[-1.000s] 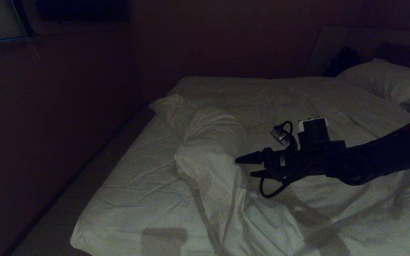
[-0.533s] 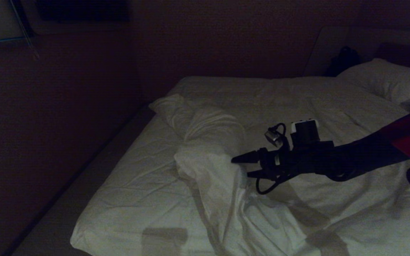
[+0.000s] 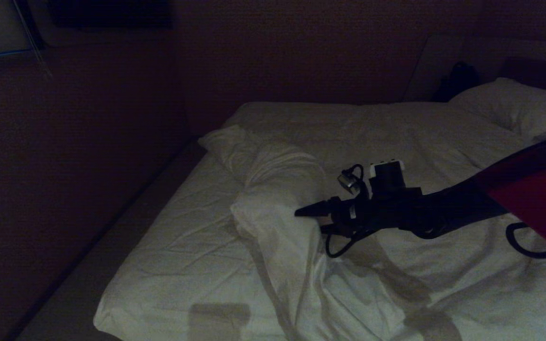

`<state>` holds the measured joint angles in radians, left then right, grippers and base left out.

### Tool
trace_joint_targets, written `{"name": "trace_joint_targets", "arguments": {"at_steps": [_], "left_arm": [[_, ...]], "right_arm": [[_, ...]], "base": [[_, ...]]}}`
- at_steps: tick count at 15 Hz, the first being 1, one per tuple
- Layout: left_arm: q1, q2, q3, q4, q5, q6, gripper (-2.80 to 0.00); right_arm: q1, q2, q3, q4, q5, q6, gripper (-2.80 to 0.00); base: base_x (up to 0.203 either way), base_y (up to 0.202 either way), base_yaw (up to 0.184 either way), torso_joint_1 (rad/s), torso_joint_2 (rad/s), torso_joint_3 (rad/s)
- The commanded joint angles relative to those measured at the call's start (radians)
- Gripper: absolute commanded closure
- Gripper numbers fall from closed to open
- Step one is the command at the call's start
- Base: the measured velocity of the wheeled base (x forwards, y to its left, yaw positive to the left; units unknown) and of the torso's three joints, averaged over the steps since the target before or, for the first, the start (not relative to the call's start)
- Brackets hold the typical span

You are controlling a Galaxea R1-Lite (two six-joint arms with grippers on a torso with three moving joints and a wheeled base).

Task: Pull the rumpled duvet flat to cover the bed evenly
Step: Flatten the corners of the folded blanket

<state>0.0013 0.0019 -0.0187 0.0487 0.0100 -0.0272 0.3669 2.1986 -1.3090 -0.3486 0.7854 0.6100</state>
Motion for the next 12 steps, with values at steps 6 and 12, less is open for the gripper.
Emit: {"name": "trace_joint_targets", "arguments": {"at_steps": [6,12], "left_arm": [[0.000,0.000,0.000,0.000,0.001,0.000,0.00],[0.000,0.000,0.000,0.000,0.001,0.000,0.00]], "right_arm": [[0.039,0.063,-0.064,0.013,-0.037,0.005,-2.80],[0.097,0.087,-0.067,0.024,-0.238,-0.025,-2.80]], "base": [[0.000,0.000,0.000,0.000,0.00,0.000],[0.000,0.000,0.000,0.000,0.00,0.000]]}}
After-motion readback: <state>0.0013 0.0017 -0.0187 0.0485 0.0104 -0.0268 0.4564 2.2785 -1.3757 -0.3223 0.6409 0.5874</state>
